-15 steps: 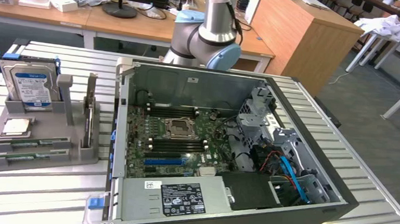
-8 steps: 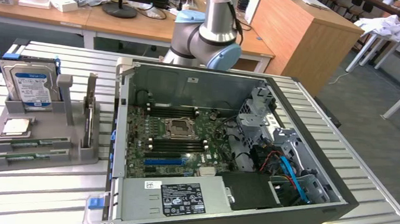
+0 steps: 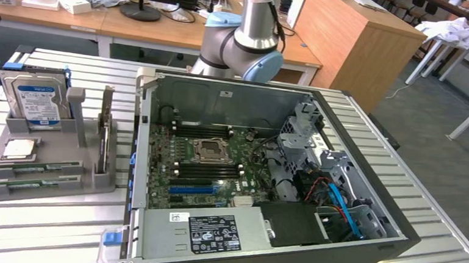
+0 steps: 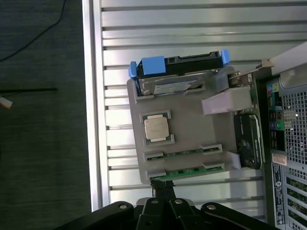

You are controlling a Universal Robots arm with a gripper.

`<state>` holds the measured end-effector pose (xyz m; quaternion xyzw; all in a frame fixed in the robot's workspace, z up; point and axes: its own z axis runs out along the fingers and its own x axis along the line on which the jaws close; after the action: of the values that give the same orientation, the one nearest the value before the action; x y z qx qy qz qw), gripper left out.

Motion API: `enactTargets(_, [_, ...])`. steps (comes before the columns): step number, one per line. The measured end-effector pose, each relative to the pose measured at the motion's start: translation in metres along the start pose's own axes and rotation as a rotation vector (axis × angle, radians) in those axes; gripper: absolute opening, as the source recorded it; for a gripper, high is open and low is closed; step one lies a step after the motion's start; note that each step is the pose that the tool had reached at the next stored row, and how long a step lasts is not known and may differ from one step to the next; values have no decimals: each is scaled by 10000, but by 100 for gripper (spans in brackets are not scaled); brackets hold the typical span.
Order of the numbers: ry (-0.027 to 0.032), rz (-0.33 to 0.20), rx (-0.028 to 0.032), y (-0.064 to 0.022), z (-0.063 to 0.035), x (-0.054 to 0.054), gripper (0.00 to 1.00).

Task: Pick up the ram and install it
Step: 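Reach for the ram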

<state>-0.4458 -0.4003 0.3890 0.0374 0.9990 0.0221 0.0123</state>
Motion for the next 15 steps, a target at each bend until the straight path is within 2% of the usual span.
enactTargets(8, [2, 0, 1, -1, 15, -95, 10])
enactTargets(15, [12, 1, 2, -5, 34, -226, 10])
